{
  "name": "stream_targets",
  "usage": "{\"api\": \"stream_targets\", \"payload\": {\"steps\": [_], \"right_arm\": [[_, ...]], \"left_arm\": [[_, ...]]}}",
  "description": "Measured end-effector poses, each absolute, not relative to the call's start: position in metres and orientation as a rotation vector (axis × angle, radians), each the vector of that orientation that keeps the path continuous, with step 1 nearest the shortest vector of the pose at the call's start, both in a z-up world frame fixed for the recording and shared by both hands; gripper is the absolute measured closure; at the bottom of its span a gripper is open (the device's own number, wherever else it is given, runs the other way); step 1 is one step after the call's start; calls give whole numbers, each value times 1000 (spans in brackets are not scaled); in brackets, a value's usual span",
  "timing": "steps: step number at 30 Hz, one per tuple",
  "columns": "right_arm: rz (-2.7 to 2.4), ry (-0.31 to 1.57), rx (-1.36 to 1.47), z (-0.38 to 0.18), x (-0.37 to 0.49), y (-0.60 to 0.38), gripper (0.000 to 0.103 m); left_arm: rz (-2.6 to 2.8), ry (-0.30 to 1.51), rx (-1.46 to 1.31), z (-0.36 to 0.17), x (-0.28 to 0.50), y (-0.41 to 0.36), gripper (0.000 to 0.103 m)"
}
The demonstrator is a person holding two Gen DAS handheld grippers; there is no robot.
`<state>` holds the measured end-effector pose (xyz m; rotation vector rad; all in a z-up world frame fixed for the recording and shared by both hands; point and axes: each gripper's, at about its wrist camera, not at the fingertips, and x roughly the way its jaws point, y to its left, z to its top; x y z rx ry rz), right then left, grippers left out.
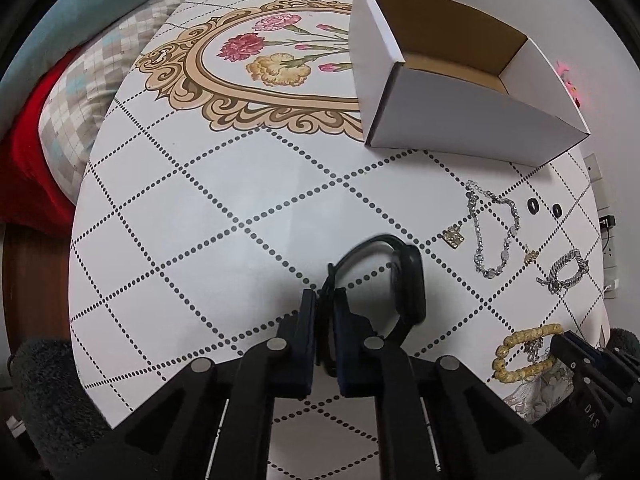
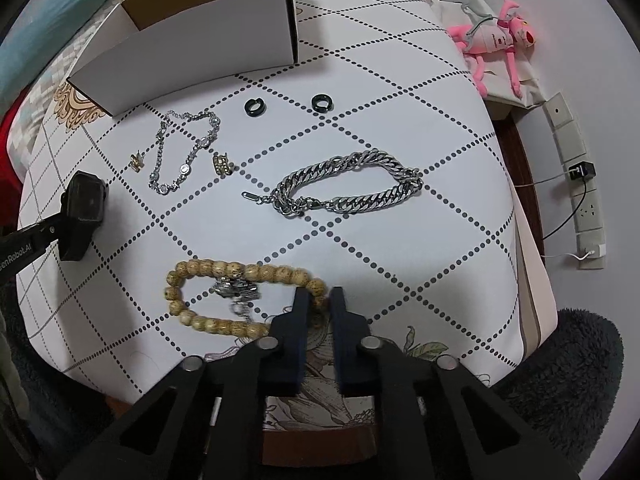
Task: Organize jewelry
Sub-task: 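Carry the watch band in the left tool while the right tool carries the bead bracelet into the box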
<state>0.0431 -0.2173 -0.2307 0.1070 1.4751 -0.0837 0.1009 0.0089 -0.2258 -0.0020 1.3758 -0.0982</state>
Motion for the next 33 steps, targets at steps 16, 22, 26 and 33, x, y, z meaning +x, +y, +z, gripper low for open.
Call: {"api": "stream_targets", "payload": {"steps": [16, 22, 26, 33], "right_arm": [[59, 1319, 222, -151, 58, -209, 94], [160, 1223, 237, -101, 86, -211, 94], [199, 1140, 225, -66, 120, -211, 94], [222, 1111, 218, -55, 198, -205, 94]], "left_arm": [[-144, 1269, -37, -164, 95, 8, 99], [-185, 1188, -70, -119, 113, 6, 99], [-212, 1145, -71, -95, 138, 0, 99], [-242, 1147, -79, -89, 197, -12, 99]]}}
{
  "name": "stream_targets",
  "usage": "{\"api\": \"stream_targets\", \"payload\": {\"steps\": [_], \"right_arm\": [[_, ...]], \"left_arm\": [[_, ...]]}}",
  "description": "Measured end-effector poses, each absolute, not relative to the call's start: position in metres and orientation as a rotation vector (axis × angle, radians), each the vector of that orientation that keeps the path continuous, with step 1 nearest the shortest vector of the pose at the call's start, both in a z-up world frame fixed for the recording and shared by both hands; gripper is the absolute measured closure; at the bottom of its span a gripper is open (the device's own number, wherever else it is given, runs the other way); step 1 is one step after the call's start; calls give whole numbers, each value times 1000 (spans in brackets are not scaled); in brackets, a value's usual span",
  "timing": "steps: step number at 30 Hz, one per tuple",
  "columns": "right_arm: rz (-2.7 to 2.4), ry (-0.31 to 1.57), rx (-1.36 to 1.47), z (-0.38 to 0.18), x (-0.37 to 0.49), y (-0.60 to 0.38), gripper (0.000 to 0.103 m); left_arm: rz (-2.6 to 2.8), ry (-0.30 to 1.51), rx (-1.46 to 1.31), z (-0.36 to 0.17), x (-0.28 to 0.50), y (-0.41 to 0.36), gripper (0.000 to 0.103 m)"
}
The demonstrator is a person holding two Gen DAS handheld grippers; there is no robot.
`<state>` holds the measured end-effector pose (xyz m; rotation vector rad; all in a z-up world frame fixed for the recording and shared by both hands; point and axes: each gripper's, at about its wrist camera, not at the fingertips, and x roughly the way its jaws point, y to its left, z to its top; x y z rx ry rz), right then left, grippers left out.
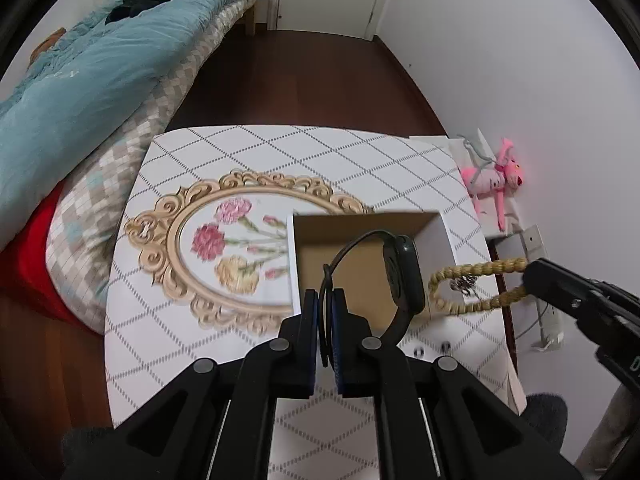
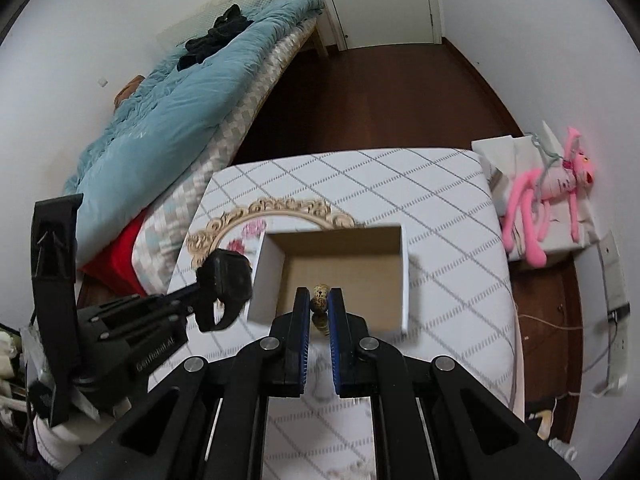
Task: Organize jewelry
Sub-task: 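Carry the watch band in the left tool while the right tool carries the bead bracelet into the box, then move both tools back to the remaining jewelry on the table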
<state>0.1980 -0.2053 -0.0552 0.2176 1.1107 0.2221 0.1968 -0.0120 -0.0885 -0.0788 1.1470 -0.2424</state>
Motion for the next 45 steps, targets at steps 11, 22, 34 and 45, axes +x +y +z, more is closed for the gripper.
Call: {"api": "stream_targets", "payload": {"steps": [11, 22, 34, 45], "right_arm": [[241, 1255, 290, -125, 263, -206, 93], [75, 1280, 76, -141, 241, -212, 38], [-65, 1239, -86, -164, 221, -214, 3], [-85, 1160, -61, -135, 197, -217, 3]], "left_arm": [[-287, 1299, -133, -127, 253, -24, 89], [-152, 1174, 5, -112, 236, -24, 31], [-43, 1131, 54, -142, 204, -18, 0], [-19, 1061, 27, -118, 180, -20, 0]]}}
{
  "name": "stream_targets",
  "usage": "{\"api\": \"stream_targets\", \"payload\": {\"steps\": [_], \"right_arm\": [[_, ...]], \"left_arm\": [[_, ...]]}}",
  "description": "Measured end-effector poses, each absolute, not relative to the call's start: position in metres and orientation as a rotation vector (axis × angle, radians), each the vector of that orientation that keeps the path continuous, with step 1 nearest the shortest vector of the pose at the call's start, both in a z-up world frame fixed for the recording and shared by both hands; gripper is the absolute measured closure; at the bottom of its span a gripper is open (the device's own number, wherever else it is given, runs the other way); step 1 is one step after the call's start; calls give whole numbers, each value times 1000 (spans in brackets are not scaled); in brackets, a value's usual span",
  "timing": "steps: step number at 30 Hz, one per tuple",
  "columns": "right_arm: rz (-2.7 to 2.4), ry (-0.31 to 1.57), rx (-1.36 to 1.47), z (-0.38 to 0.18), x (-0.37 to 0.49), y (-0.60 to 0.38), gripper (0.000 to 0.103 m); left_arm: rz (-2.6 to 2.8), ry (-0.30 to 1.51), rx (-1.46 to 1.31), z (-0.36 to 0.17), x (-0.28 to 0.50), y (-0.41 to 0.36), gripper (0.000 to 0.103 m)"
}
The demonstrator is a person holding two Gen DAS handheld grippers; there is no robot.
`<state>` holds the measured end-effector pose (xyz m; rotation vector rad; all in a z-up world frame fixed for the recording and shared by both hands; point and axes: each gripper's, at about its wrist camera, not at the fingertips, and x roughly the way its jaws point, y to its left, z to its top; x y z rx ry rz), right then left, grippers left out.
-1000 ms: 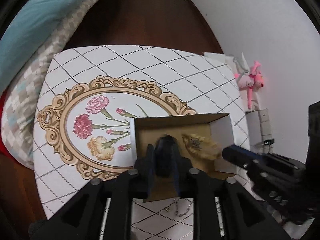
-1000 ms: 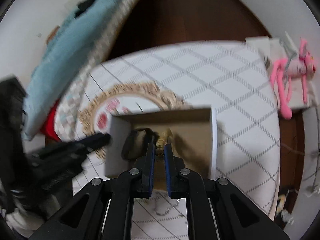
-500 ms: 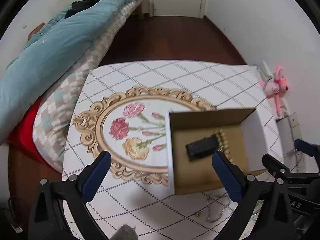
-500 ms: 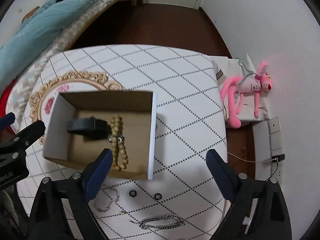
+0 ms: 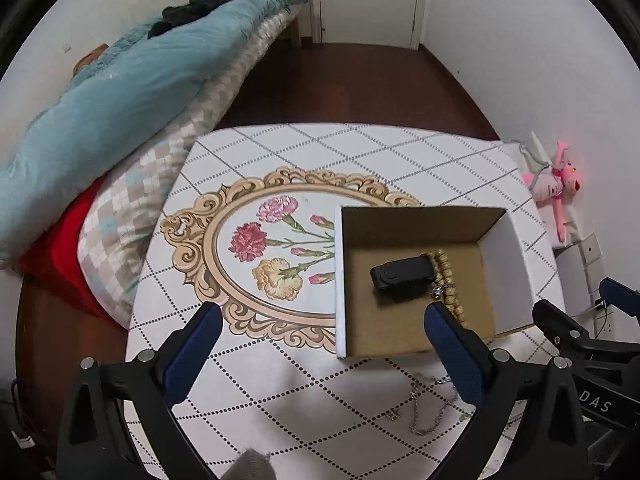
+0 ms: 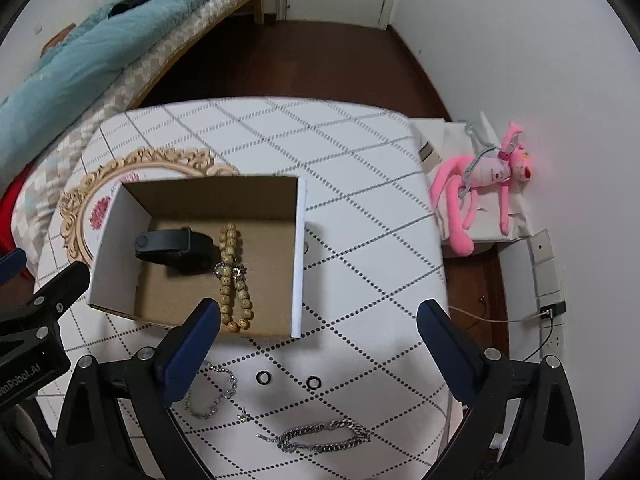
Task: Organize jewelry
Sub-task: 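Move both tools back to the remaining jewelry on the table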
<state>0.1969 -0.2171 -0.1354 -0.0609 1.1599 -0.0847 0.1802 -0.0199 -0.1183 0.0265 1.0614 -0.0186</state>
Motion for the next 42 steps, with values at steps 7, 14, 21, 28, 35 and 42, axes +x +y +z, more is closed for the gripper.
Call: {"api": "stream_targets", "payload": {"steps": [7, 14, 21, 28, 35, 42], "right_arm": [[-92, 1054, -29, -90, 170, -219, 3], [-76, 1013, 50, -61, 141, -229, 3], [-142, 1164, 108, -121, 119, -259, 3], [-222, 1332, 195, -209, 99, -293, 19], [-225, 1355, 201, -240, 88, -294, 37], [-217, 1305, 166, -232, 91, -288, 90]], "left_arm": [[-25, 987, 17, -81, 159, -19, 0], [-35, 956, 12, -60, 142, -18, 0], [-5, 1052, 49, -105, 128, -20, 0], [36, 1189, 75, -175, 117, -14, 1], [14, 1242, 63, -205, 109, -13, 4], [-65, 1227, 102, -212, 108, -32, 11]]}}
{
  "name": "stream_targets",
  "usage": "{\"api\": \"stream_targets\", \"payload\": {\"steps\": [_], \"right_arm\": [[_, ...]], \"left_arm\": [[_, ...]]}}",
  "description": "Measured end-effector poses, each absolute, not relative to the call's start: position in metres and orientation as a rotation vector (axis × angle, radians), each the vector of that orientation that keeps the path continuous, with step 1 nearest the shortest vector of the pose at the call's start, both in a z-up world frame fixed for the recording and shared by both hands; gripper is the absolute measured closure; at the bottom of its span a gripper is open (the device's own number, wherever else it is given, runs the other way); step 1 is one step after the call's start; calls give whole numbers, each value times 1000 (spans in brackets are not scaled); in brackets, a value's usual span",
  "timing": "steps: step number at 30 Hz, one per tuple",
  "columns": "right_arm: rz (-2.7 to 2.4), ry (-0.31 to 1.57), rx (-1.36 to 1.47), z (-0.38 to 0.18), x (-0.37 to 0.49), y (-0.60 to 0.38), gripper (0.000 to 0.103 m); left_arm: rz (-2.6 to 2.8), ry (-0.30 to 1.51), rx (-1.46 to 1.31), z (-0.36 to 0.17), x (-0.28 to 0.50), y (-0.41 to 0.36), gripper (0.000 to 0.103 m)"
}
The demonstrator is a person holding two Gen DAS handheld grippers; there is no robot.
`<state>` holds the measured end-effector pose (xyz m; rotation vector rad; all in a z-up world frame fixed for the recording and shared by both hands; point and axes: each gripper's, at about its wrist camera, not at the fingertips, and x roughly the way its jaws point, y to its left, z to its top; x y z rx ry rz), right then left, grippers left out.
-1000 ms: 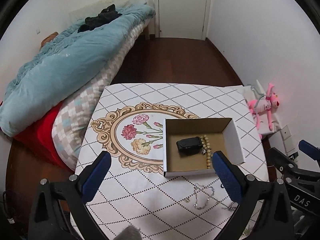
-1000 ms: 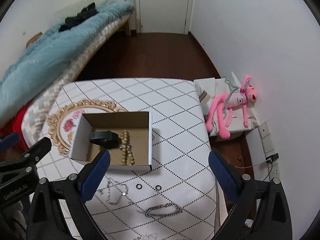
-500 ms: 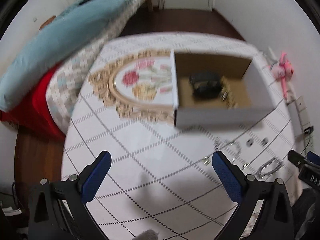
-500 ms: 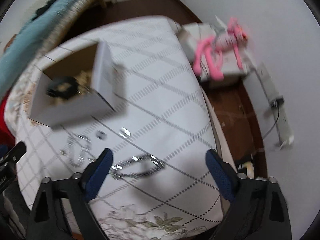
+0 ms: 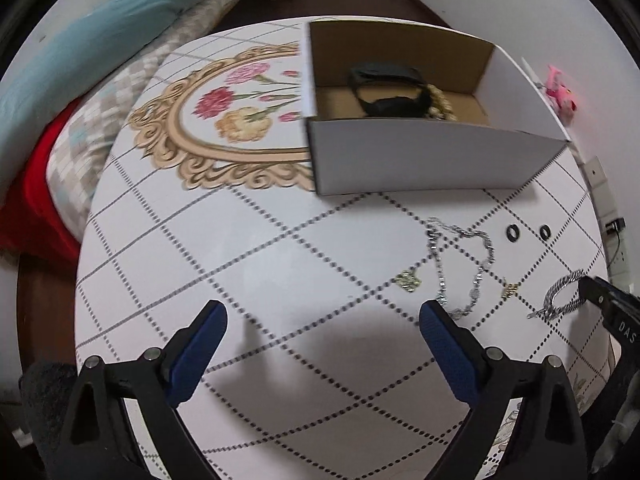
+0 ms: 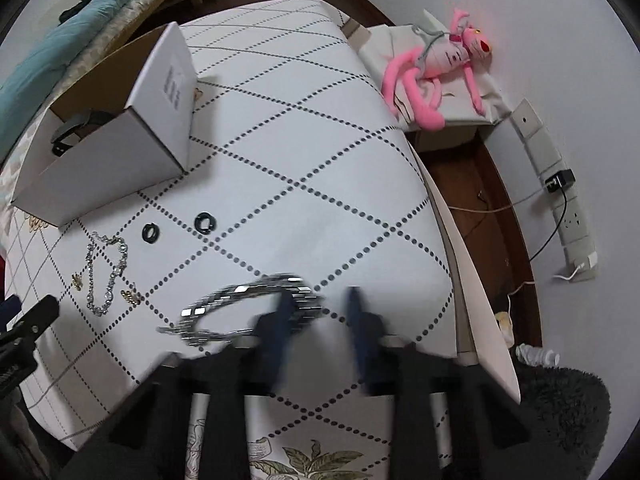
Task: Organize jewelry
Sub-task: 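Move both tools back to the remaining jewelry on the table, then grasp a charm with the left tool while the right tool grasps the link bracelet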
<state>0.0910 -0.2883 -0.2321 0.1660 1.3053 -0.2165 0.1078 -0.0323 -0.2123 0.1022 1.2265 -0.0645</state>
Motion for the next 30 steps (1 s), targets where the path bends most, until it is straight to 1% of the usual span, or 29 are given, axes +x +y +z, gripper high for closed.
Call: {"api": "stream_targets", "payload": {"steps": [2, 7, 8, 9, 11, 13, 14, 15, 16, 18, 19, 25, 30], "right_arm": [[-211, 1303, 182, -231, 91, -290, 90], [-205, 1308, 196, -231, 90, -289, 91], [-205, 1308, 194, -232, 91, -289, 91], [-206, 1309, 196, -232, 90, -289, 91], [-207, 1310, 195, -232, 89, -289, 91], [-208, 1312, 195, -232, 90, -289, 91], [-207, 1312, 196, -232, 89, -289, 91], [-207, 1313, 197, -233, 89, -289, 91], [-207, 1314, 198, -233, 89, -289, 91], [-206, 1314, 202, -232, 89, -290, 91], [-205, 1314, 205, -232, 89, -290, 91], [-172, 1308, 236, -227, 84, -287, 92], [-95, 1256, 285, -200, 79, -279, 92]], "left_arm": [[-95, 1232, 108, -215, 109, -39, 19], [-154, 1241, 125, -220, 112, -52, 20], [-166, 1237, 135, -220, 112, -56, 24], [-173, 1236, 142, -221, 112, -59, 31], [-191, 1238, 149, -222, 112, -64, 37], [-213, 1229, 156, -222, 114, -67, 46], [-223, 1228, 159, -221, 113, -70, 55], [-233, 1224, 166, -220, 113, -73, 62], [-245, 1224, 170, -219, 113, -75, 65], [-279, 1225, 160, -218, 111, -79, 86], [-283, 1228, 163, -219, 110, -81, 93], [-271, 1216, 162, -217, 109, -79, 94], [-254, 1205, 105, -203, 109, -57, 94]]}}
